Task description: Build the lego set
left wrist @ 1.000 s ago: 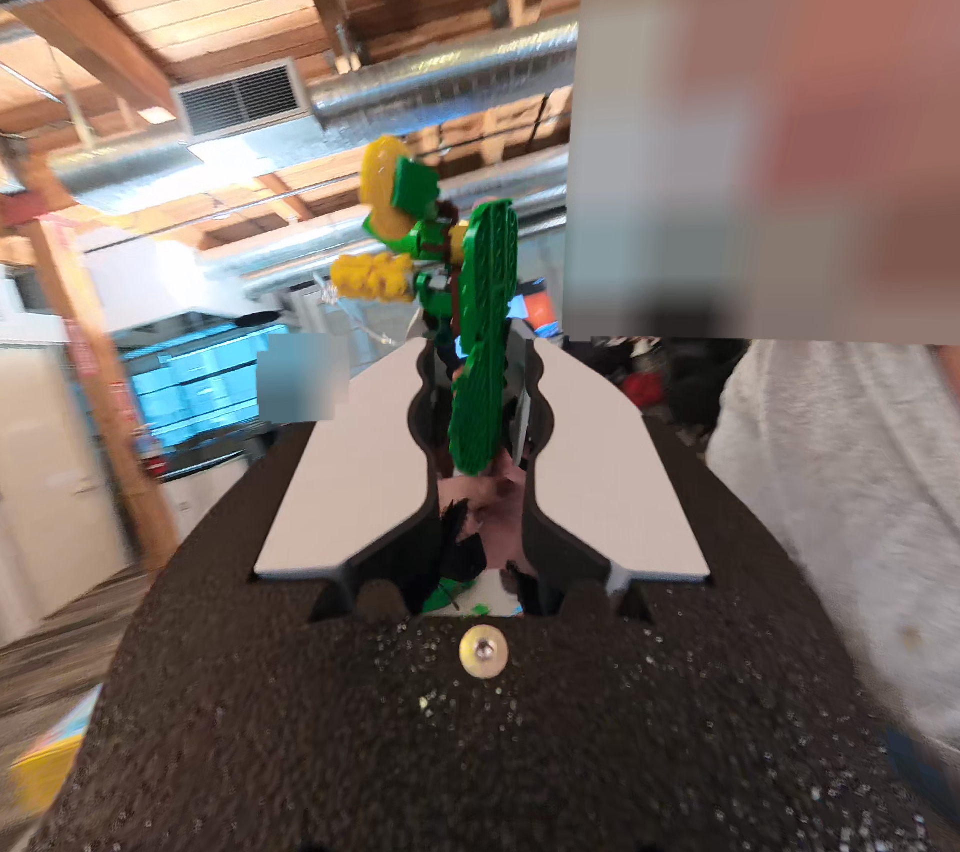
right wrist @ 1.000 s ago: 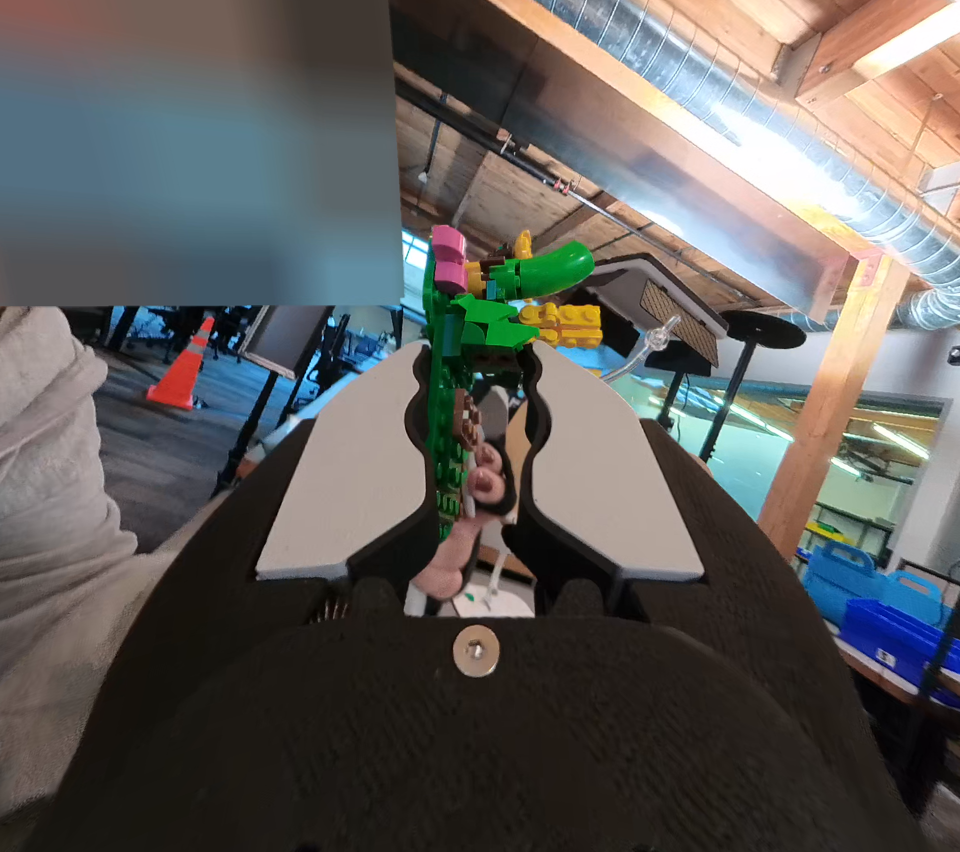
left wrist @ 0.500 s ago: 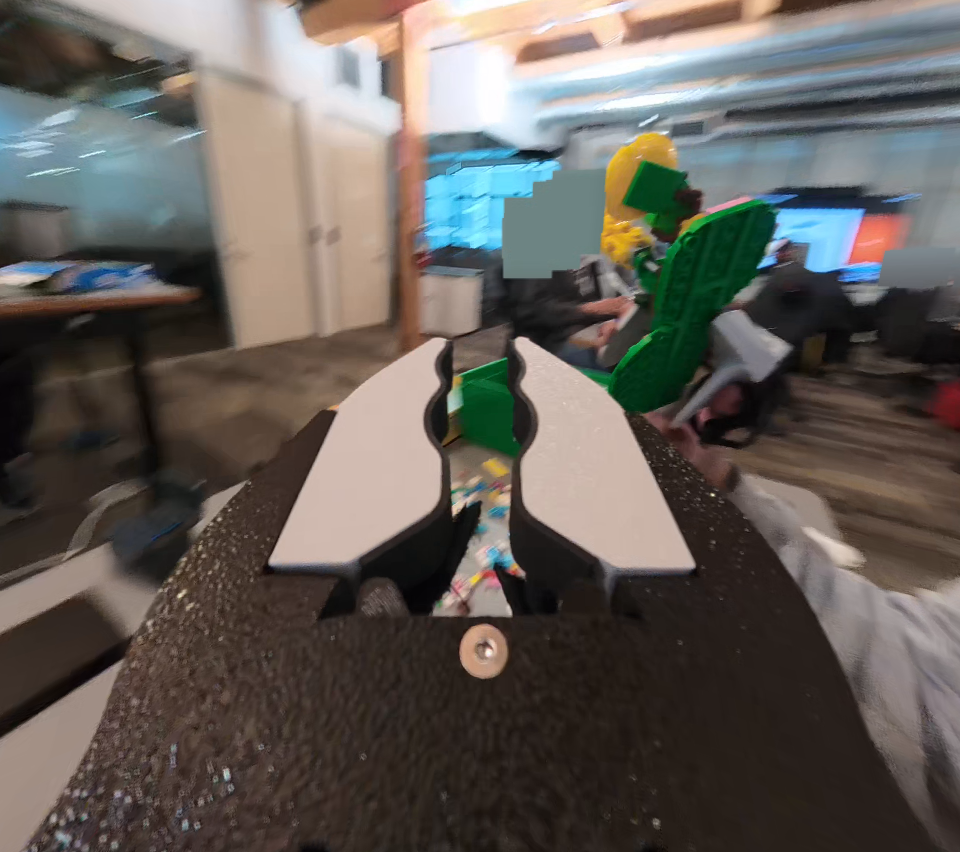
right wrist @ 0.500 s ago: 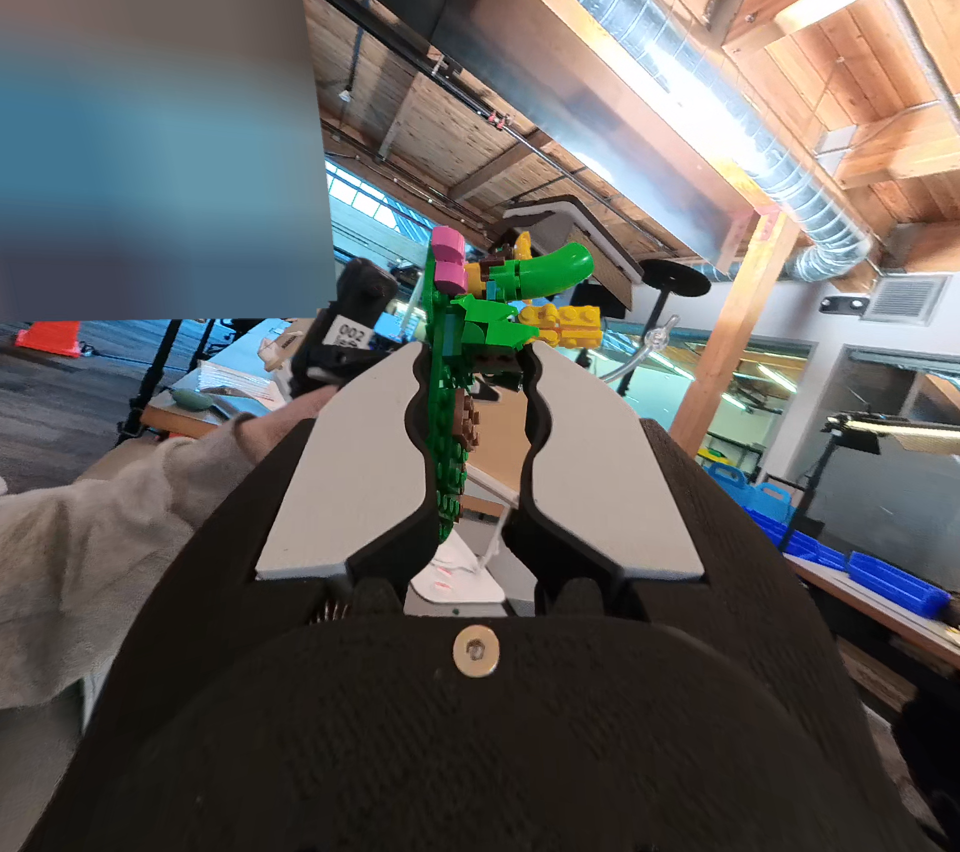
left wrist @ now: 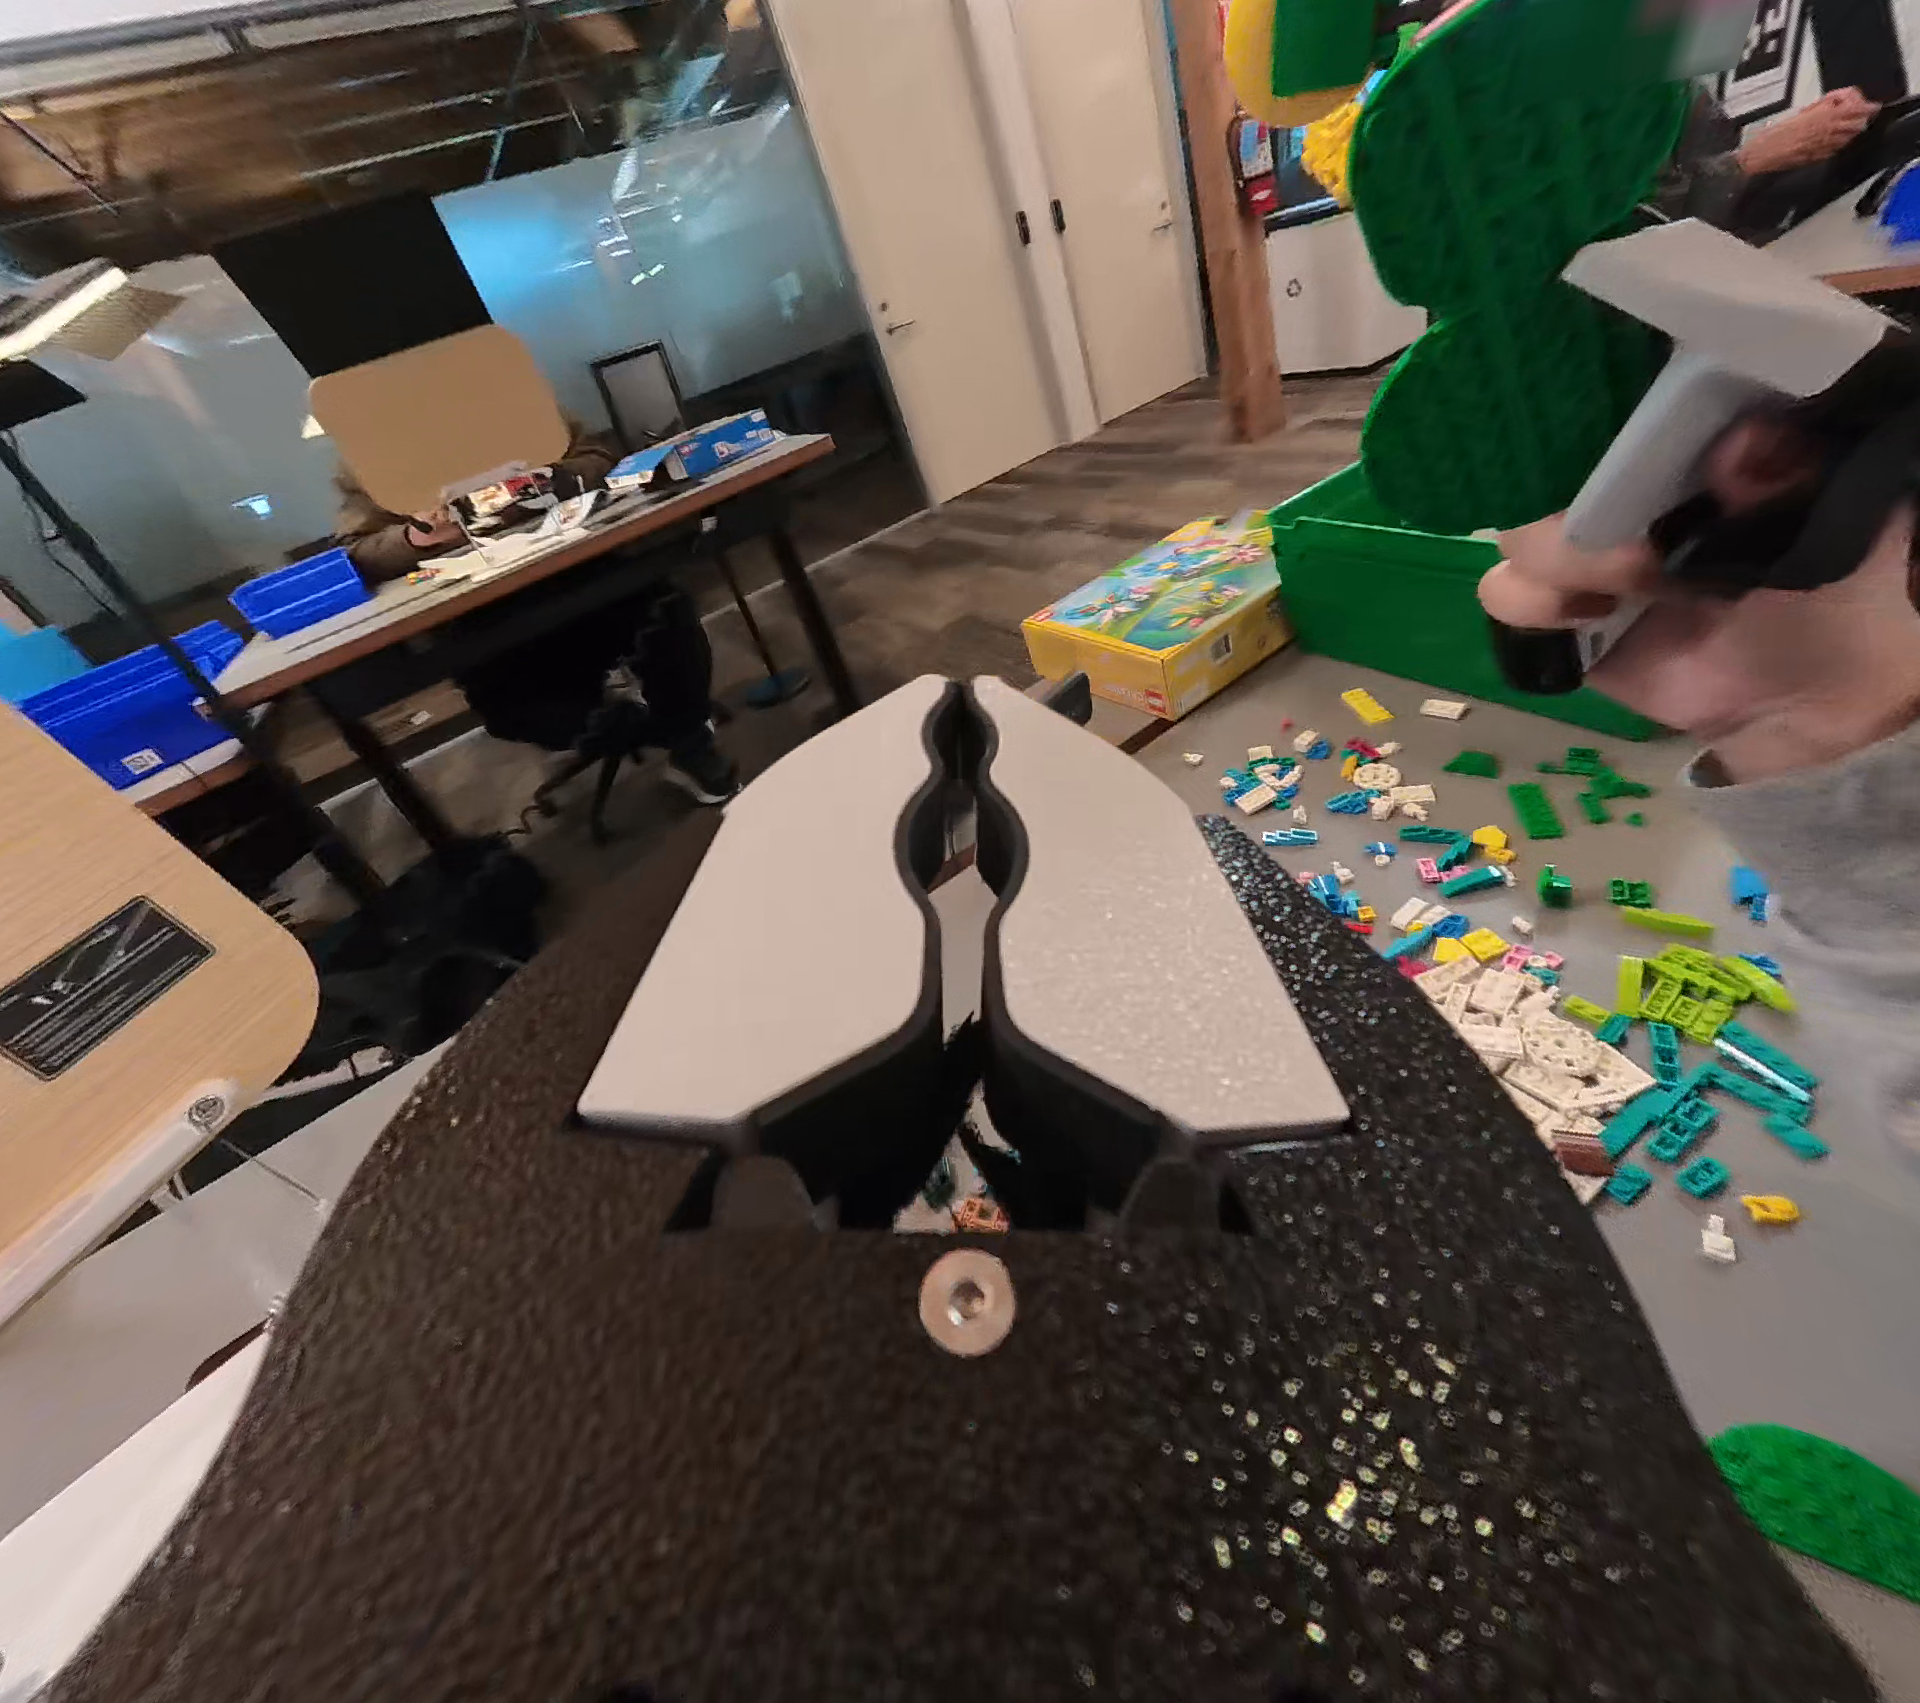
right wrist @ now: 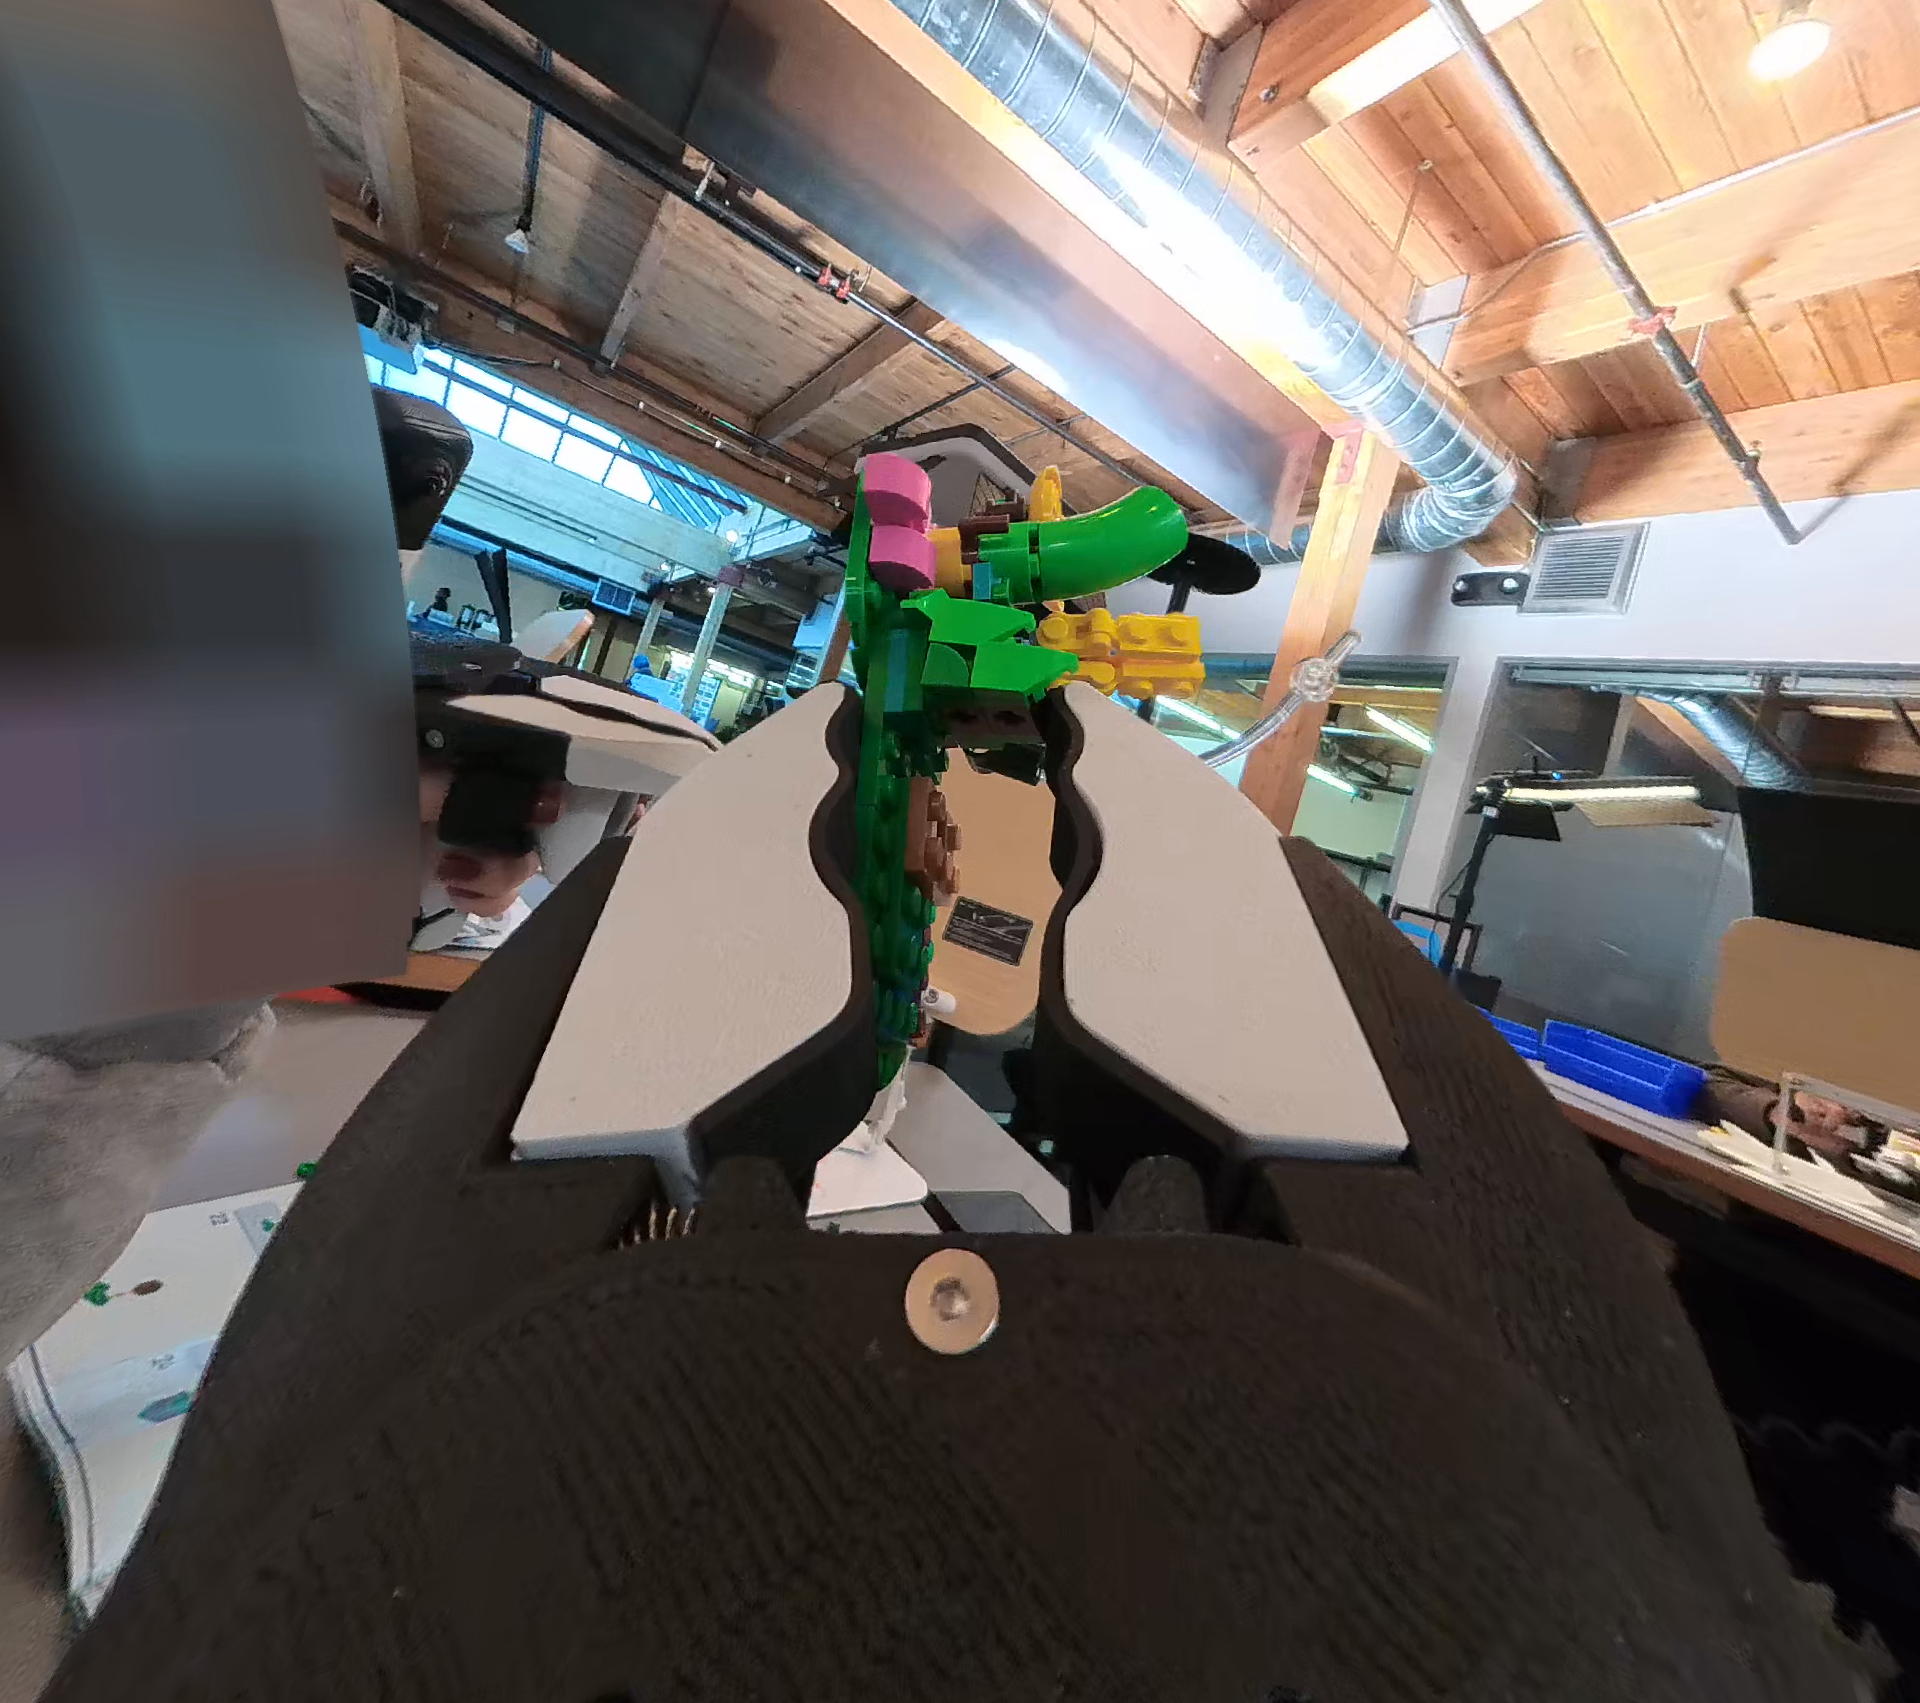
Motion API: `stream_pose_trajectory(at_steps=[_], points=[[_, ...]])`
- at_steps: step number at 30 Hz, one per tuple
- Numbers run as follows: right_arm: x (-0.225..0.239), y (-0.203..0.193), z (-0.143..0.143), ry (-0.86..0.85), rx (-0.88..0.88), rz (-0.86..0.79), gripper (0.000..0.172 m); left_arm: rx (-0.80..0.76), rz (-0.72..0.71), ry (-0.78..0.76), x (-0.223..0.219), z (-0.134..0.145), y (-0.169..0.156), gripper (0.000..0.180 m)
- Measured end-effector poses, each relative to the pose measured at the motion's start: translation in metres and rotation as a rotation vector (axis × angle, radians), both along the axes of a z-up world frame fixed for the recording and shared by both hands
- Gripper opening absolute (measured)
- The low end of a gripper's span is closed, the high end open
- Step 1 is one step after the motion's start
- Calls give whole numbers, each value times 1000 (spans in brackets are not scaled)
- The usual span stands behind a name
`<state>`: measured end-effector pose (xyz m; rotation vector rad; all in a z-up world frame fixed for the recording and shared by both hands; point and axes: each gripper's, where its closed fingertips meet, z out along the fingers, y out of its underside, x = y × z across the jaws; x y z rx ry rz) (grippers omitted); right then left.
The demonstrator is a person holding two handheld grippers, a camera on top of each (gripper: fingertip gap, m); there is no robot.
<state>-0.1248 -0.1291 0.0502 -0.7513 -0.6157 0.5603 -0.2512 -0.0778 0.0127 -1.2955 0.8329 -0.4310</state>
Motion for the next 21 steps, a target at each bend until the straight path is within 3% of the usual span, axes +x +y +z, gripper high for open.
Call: stream_pose_trajectory(at_steps=[13, 21], points=[[-26, 4, -5, -65, -18, 16, 33, 74, -65, 1, 8, 12, -27, 0], [-19, 2, -5, -62, -24, 19, 32, 71, -72, -46, -3, 19, -31, 0]])
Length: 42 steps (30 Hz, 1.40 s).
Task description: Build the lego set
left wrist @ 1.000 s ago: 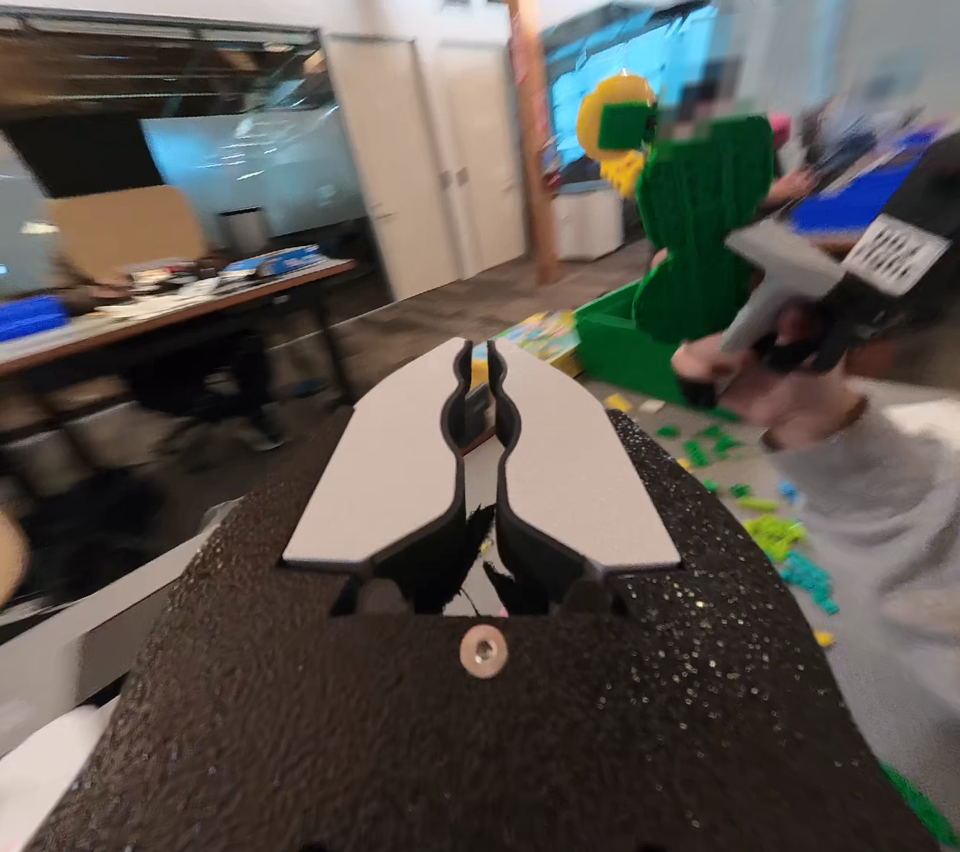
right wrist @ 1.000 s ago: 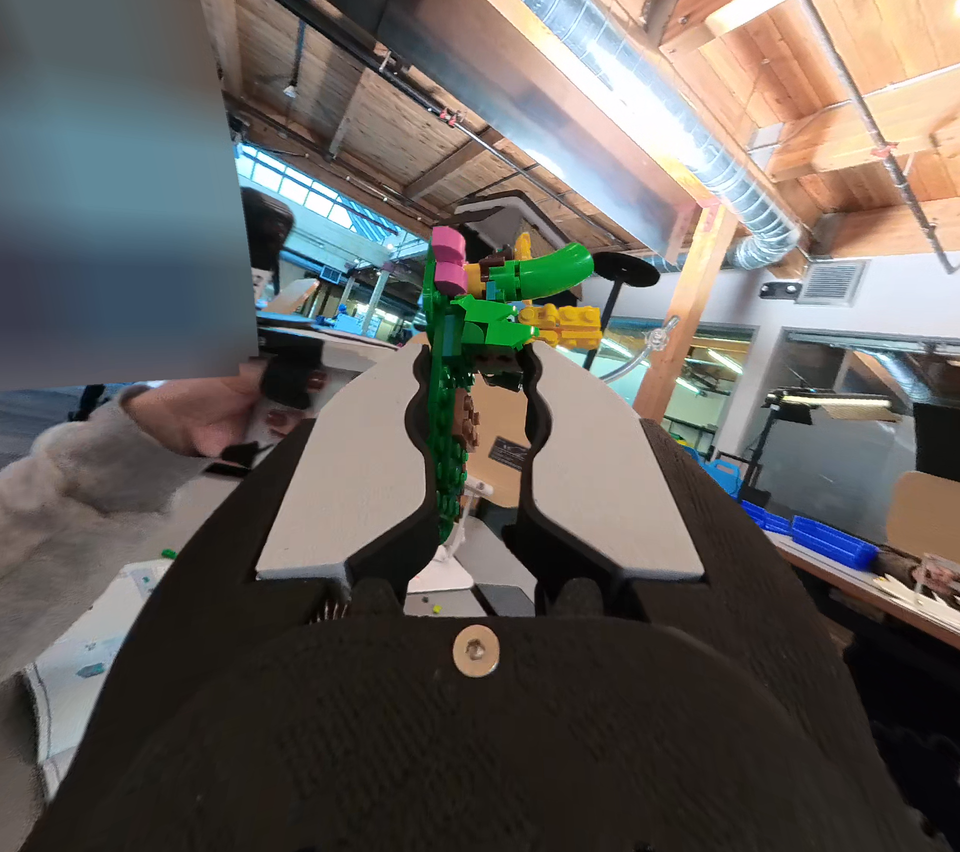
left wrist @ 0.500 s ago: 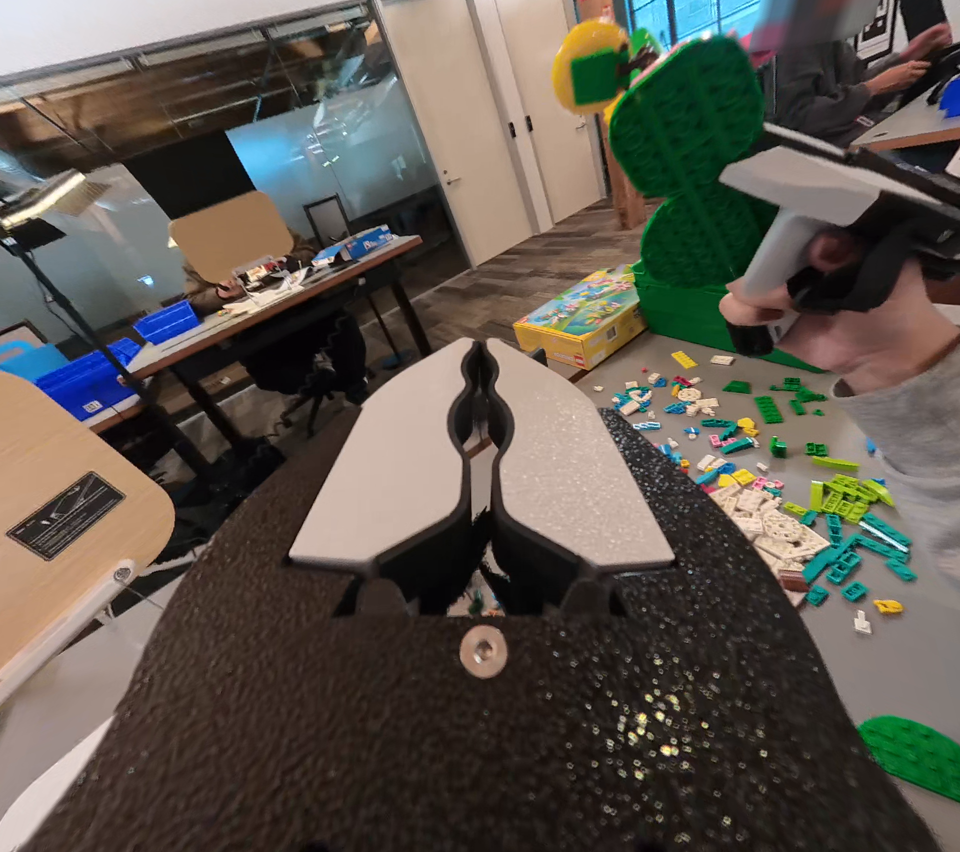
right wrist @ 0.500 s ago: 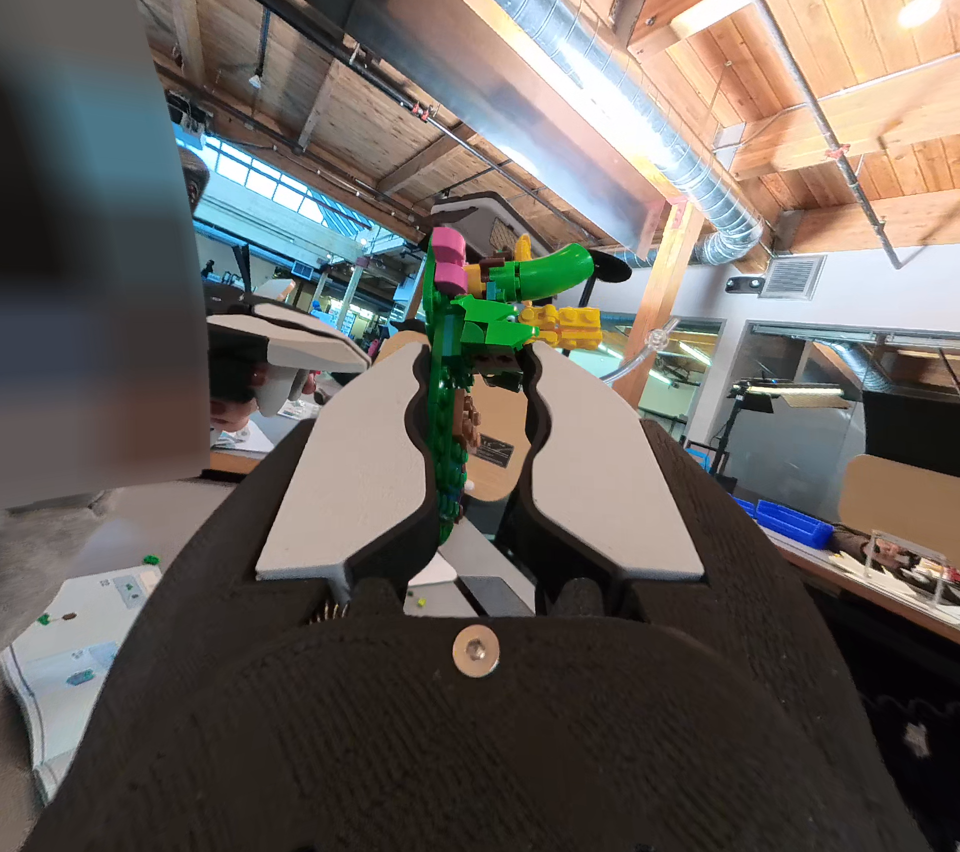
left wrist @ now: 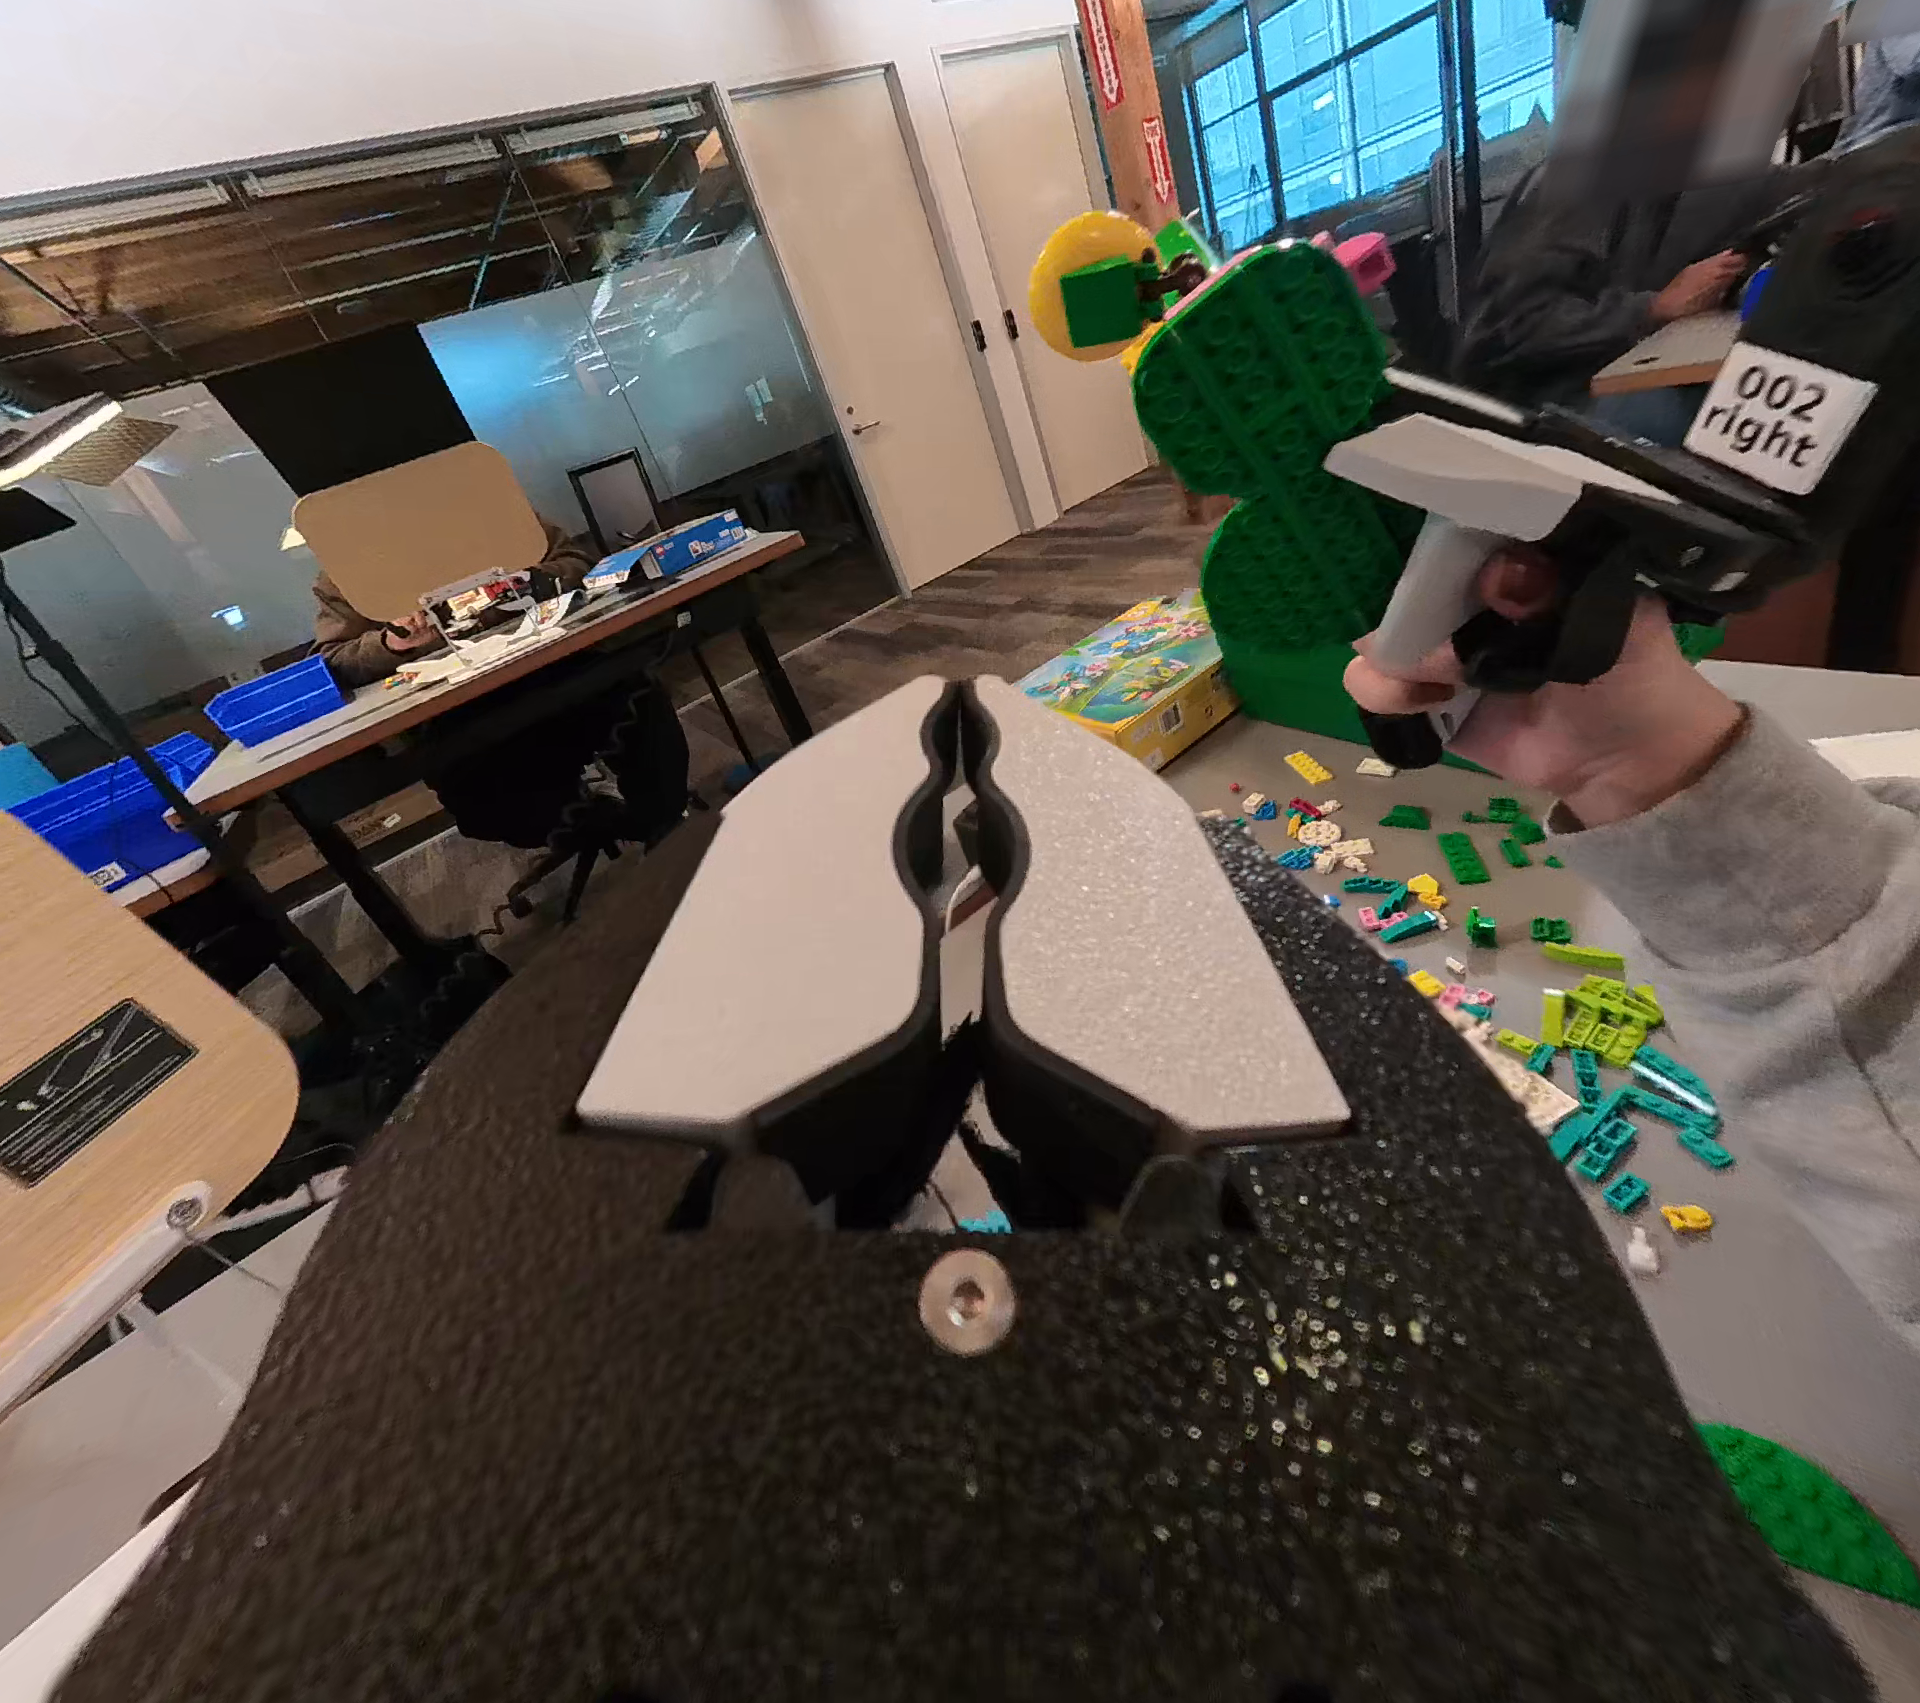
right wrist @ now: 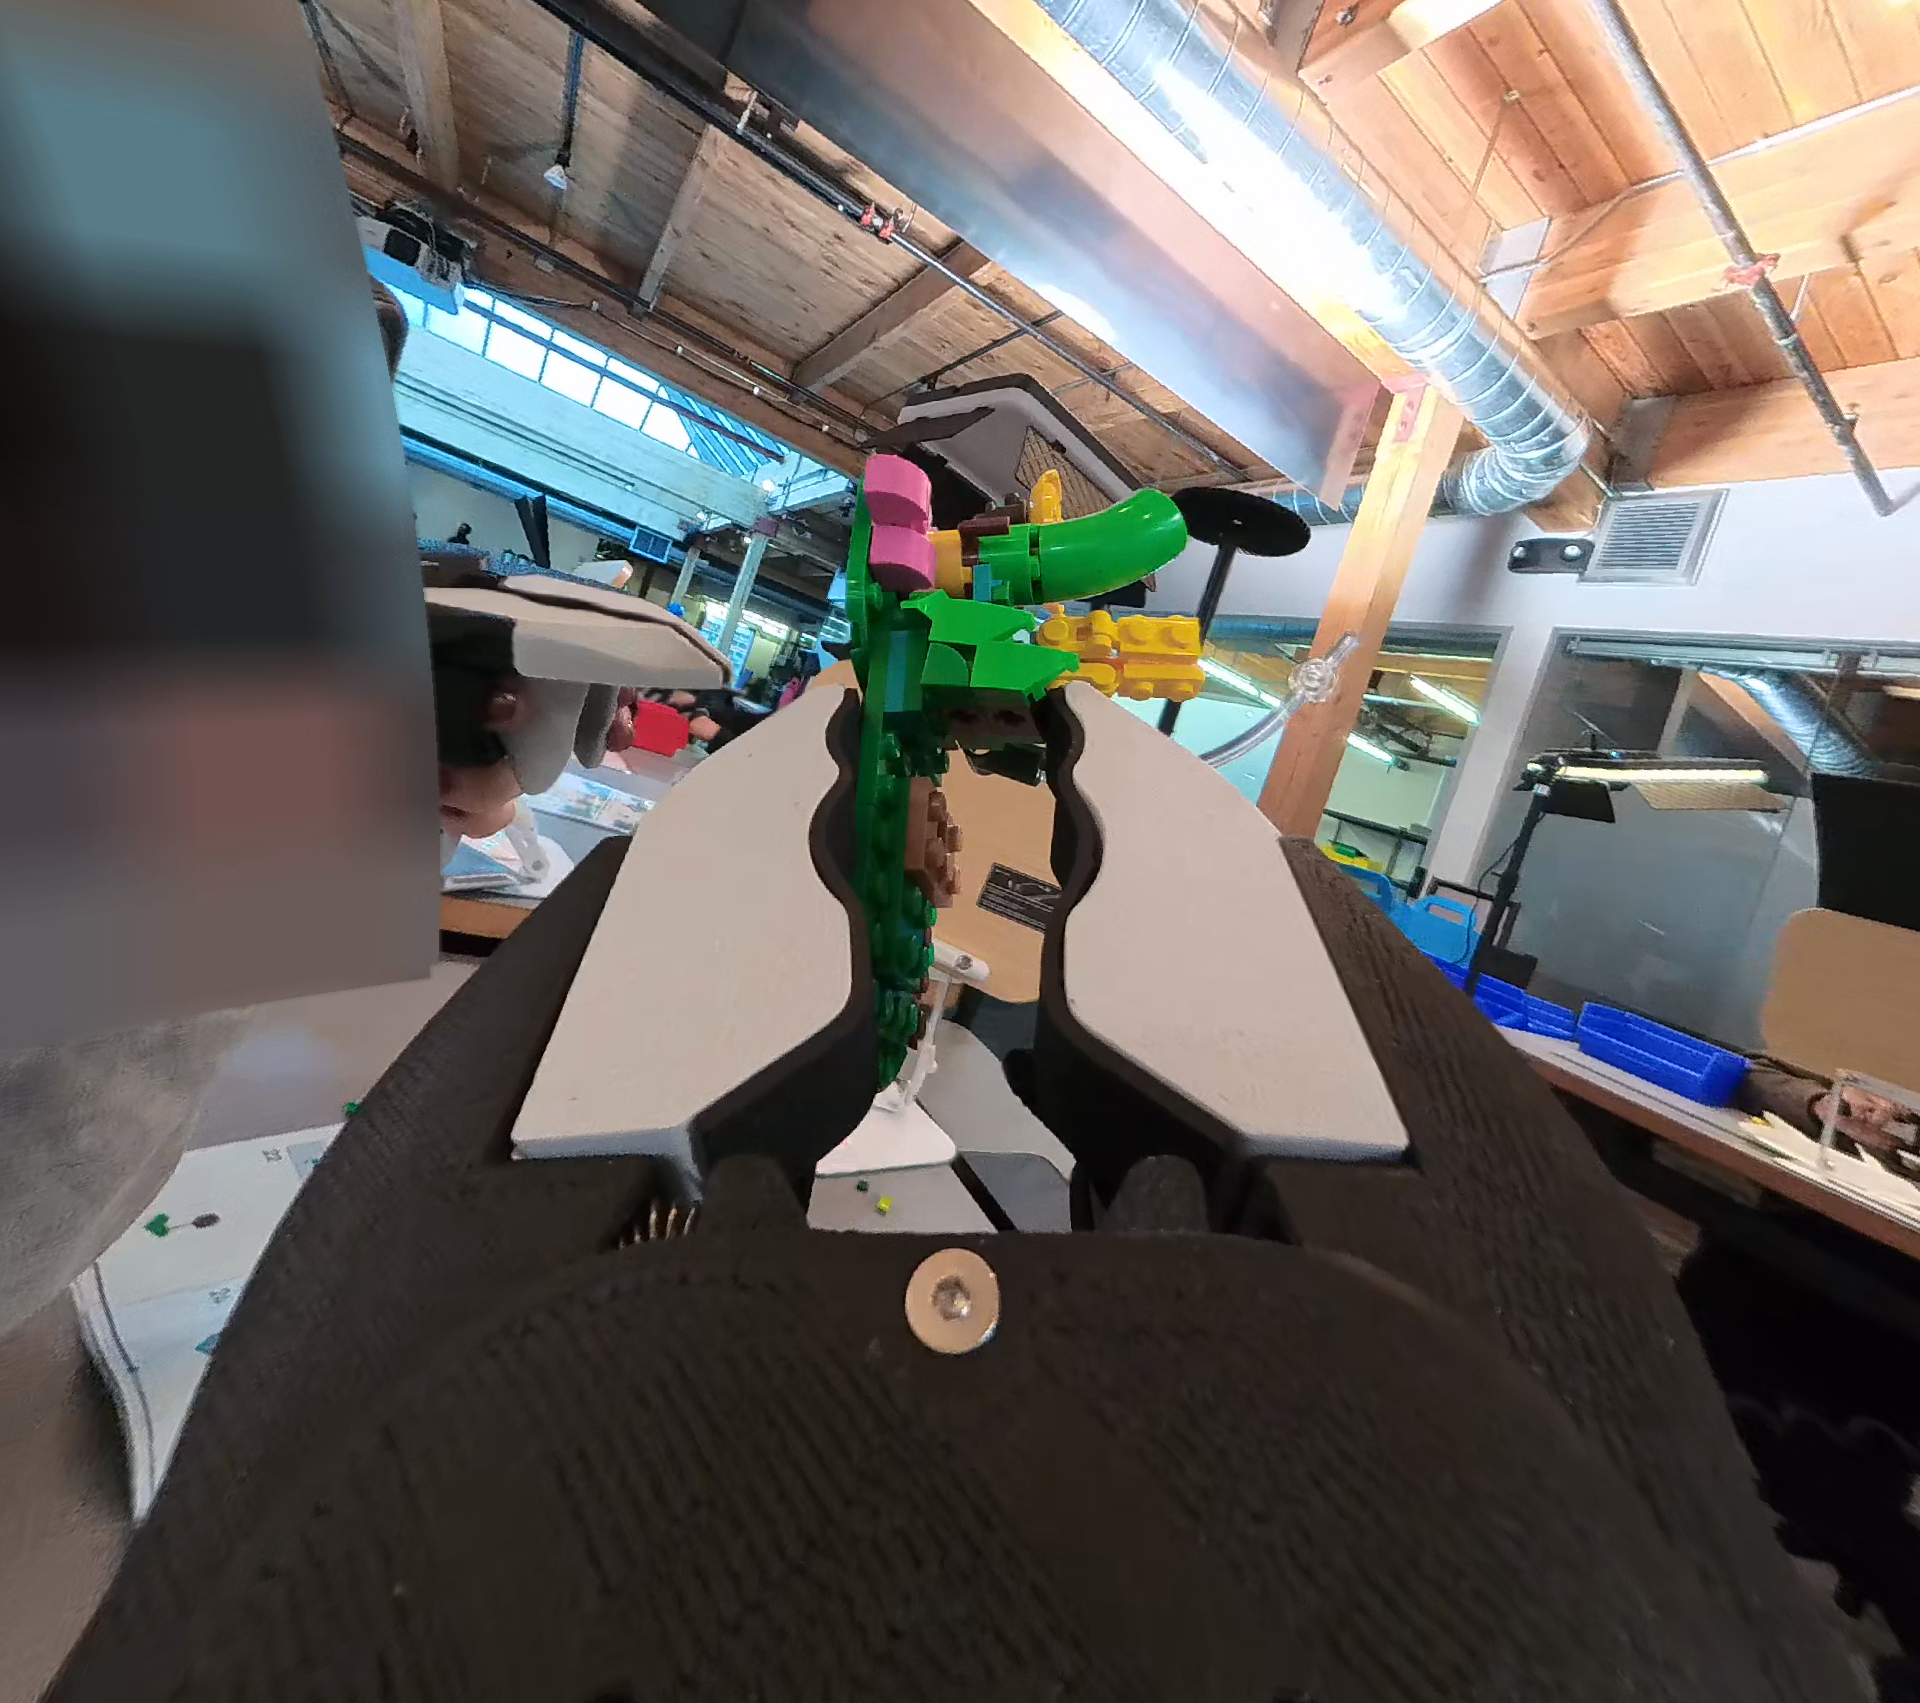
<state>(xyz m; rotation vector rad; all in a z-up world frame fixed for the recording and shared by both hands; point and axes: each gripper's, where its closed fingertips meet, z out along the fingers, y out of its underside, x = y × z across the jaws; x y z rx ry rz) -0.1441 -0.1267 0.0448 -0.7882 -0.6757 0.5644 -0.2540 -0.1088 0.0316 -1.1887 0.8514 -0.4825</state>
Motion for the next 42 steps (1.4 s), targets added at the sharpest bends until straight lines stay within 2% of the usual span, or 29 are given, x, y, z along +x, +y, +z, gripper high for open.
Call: stream_pose_trajectory(at_steps=[3, 7, 10, 13, 16, 21, 22, 24, 26, 30, 34, 37, 39, 42], points=[[-3, 0, 0, 5, -2, 13, 33, 19, -31, -11, 5, 2, -6, 3], [-3, -6, 2, -23, 20, -9, 32, 31, -54, -8, 8, -1, 3, 12], [1, -14, 3, -55, 28, -14, 32, 54, -151, 6, 13, -6, 6, 24], [1, -17, -2, -147, 47, -88, 33, 93, -260, -5, 15, -7, 3, 36], [-5, -23, -9, -260, 87, -141, 32, 138, -380, 20, 21, -10, -10, 56], [-20, -38, -19, -398, 157, -138, 32, 277, -521, 69, 32, -17, -38, 67], [-23, -42, -21, -423, 174, -122, 32, 295, -549, 79, 34, -19, -44, 66], [-28, -47, -25, -453, 188, -105, 32, 385, -582, 82, 36, -19, -56, 53], [-32, -49, -27, -486, 212, -120, 32, 483, -564, 87, 35, -18, -62, 43], [-39, -54, -29, -536, 256, -154, 32, 539, -557, 148, 33, -24, -67, 42], [-43, -57, -34, -593, 263, -174, 32, 635, -571, 107, 25, -18, -77, 40], [-47, -59, -42, -647, 236, -154, 32, 667, -575, 169, 27, -25, -82, 41], [-49, -61, -46, -671, 220, -136, 32, 679, -580, 249, 30, -36, -84, 33], [-53, -61, -50, -694, 201, -111, 33, 730, -539, 264, 32, -36, -81, 21]])
